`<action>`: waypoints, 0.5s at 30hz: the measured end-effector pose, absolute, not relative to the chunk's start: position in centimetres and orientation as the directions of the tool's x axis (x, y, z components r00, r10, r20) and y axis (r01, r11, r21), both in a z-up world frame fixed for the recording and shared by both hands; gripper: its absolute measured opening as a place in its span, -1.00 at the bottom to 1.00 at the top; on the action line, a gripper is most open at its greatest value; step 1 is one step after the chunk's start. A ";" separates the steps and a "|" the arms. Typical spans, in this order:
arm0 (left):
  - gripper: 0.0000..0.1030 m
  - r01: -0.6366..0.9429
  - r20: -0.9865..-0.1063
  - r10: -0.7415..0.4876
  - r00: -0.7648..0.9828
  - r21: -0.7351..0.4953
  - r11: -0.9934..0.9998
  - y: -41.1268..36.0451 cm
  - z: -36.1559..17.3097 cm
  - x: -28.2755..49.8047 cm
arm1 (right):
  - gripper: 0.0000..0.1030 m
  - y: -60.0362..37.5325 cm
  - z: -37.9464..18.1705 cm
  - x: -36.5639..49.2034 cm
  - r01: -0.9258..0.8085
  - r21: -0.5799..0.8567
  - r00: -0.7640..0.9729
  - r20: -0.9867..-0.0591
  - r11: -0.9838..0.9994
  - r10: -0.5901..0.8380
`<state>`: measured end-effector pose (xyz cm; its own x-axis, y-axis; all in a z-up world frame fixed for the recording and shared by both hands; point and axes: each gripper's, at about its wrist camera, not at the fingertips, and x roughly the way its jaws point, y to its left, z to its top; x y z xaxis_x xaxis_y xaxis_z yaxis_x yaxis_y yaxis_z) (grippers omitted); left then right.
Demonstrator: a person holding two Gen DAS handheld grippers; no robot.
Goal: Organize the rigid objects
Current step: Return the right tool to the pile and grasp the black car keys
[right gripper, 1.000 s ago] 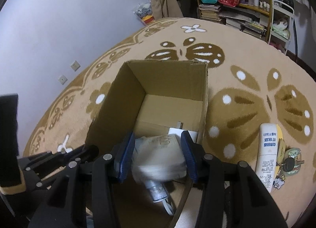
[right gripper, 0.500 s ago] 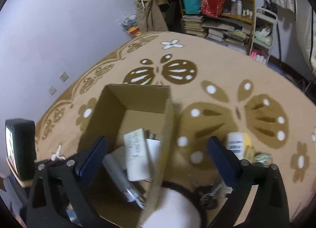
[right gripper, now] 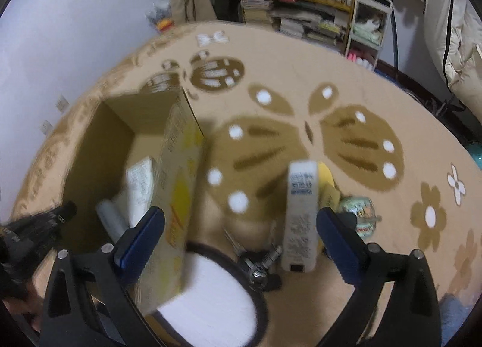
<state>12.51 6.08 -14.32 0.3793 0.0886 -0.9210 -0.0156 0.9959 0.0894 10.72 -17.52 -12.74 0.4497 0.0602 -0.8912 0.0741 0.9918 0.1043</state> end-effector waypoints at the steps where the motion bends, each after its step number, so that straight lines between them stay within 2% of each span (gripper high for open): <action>1: -0.85 -0.016 -0.921 0.088 0.379 0.089 0.996 6.1 -14.3 12.5 | 1.00 -17.7 -13.6 10.7 0.085 0.079 0.419 -0.907 0.993 0.036; 7: -0.85 -0.016 -0.921 0.088 0.379 0.089 0.996 6.1 -14.3 12.5 | 1.00 -18.6 -16.6 10.1 0.145 0.033 0.309 -0.951 0.989 -0.014; 10: -0.85 -0.017 -0.922 0.087 0.379 0.087 0.996 6.1 -14.3 12.5 | 1.00 -18.9 -17.8 9.7 0.152 0.051 0.284 -0.959 0.987 0.006; 13: -0.85 -0.017 -0.922 0.087 0.378 0.087 0.996 6.1 -14.2 12.5 | 0.66 -19.1 -18.7 9.7 0.164 0.094 0.235 -0.970 0.982 0.054; 15: -0.85 -0.017 -0.922 0.086 0.378 0.086 0.996 6.1 -14.2 12.5 | 0.62 -19.3 -19.2 9.6 0.175 0.122 0.200 -0.976 0.977 0.086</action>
